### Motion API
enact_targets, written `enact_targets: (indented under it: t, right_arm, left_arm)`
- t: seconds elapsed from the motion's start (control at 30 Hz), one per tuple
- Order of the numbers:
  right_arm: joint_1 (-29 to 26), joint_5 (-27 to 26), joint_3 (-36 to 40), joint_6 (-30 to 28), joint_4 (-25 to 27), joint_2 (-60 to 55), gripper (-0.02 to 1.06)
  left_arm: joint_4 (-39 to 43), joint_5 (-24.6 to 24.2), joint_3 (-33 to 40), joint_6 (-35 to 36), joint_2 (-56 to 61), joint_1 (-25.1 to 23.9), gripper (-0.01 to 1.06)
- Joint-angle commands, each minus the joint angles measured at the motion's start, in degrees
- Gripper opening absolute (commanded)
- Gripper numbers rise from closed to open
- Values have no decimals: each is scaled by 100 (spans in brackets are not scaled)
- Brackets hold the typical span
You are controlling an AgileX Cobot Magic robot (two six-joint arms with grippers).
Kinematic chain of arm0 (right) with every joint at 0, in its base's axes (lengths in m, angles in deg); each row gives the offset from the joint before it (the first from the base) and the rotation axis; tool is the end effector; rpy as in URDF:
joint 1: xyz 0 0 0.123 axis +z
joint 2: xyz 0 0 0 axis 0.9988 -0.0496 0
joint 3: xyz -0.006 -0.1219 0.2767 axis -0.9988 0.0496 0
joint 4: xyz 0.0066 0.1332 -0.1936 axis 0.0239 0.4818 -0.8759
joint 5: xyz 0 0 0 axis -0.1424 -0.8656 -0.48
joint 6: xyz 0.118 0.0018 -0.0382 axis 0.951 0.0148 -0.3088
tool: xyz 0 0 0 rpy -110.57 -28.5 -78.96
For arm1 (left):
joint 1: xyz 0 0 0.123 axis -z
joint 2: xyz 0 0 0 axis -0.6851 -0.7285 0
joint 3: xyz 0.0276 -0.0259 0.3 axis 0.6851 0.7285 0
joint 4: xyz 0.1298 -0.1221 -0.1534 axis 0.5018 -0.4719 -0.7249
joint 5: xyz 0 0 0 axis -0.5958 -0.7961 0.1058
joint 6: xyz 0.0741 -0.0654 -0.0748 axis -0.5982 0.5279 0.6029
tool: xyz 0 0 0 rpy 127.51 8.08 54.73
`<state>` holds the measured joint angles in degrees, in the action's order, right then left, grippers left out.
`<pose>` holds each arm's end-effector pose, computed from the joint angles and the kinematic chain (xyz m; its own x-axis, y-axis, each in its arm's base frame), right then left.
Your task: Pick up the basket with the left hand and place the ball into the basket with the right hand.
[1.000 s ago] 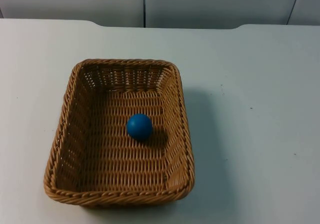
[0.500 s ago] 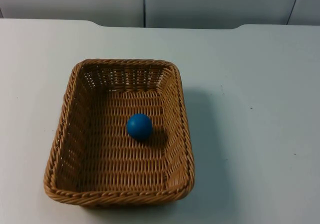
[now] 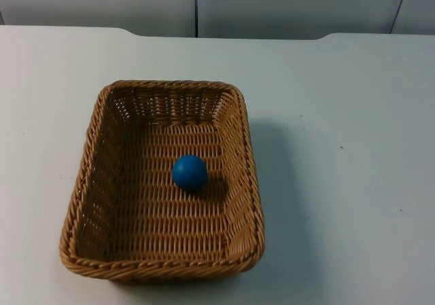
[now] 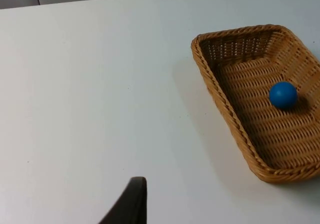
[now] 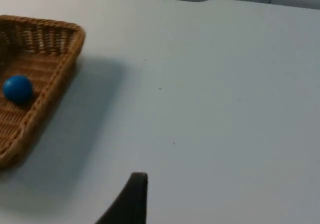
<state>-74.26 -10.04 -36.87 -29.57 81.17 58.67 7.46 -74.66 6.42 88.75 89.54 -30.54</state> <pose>-0.0091 -0.0083 0.2557 -0.4539 -0.1297 -0.8815 -0.1927 0.9802 -0.0450 -0.0174 0.0012 0.2626 -0.4732 0.0735 -0.8779 0.2233 0.9740 -0.0388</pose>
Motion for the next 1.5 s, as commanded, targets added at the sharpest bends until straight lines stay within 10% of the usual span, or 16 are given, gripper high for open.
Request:
enact_targets:
  t: [0.0,1.47]
  right_arm:
    - [-544,-79,53,0,22,19,105]
    - [-1112,-79,53,0,22,19,105]
  left_arm:
    - [0,93,25,24,31,-2,105]
    - [36,413,200,34,31,-2,105]
